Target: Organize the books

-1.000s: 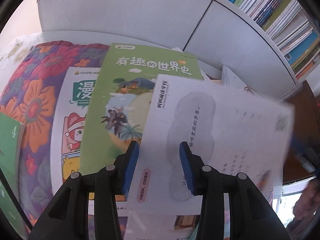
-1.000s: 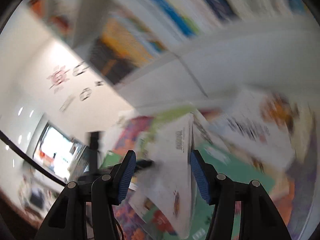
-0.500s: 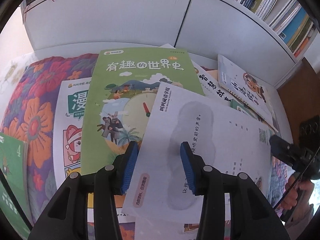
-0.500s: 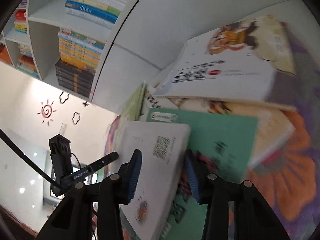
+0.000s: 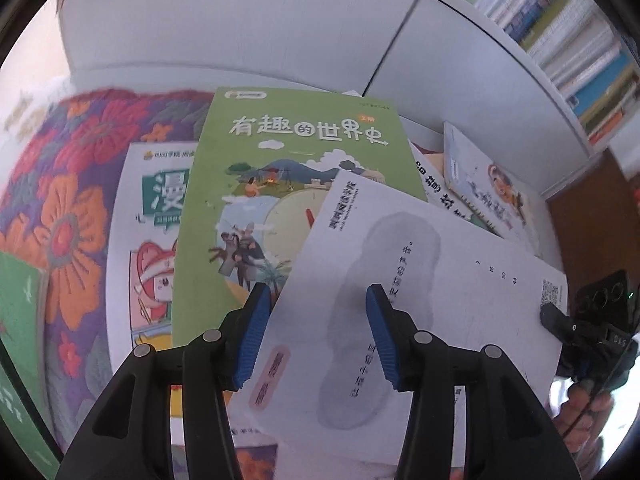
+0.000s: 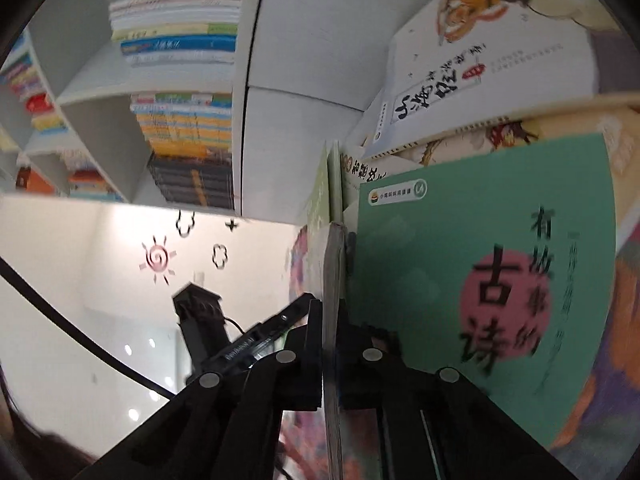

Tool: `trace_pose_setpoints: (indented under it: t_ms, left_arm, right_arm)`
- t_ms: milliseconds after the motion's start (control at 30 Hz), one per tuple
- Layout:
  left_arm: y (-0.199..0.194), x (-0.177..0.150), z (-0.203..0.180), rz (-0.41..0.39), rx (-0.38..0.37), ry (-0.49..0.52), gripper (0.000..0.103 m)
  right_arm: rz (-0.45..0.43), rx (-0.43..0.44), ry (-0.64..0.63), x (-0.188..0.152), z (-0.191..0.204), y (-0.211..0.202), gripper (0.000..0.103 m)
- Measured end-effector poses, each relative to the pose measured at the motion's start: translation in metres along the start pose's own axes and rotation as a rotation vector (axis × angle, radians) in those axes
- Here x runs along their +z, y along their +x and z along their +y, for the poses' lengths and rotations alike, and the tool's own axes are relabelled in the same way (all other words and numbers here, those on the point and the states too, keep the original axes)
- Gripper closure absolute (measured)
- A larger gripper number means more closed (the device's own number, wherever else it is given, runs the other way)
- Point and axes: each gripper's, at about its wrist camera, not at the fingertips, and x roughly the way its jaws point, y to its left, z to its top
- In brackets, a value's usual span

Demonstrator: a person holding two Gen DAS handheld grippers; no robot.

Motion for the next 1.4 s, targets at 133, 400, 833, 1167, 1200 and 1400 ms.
trace_pose_setpoints:
  t_ms: [133,400,833,1167,1200,1400]
  left_arm:
    - [-0.008,0.000,0.014,0.038,-0.075,-0.086,0.057]
    - [-0.050,-0.002,0.014,0.003,-0.114,-0.065,0.057]
    - [-0.080,-0.015,0.068,0.021,-0.098,-0.018,0.057]
    - [-0.074,-0.039,0.111,0.095,-0.116,-0.020,0.057]
    - [-0.072,-0.041,0.112,0.102,-0.124,-0.019,0.057]
    - [-0.066,-0.044,0.108,0.126,-0.159,0.010,0.057]
  right_arm:
    - [-0.069,0.031,0.013,0.005,0.029,-0.018,0.099]
    - [-0.270,-0.345,-0.470,-0.001,0.195,-0.082,0.099]
    - [-0.055,-0.721,-0.866,-0.146,0.216,0.055,0.096]
    - [-0.015,-0.928,-0.964,-0.238,0.183,0.131,0.089]
    - [-0.017,-0.933,-0.962,-0.241,0.179,0.134,0.088]
    - [0.078,-0.925,-0.976,-0.262,0.162,0.145,0.065]
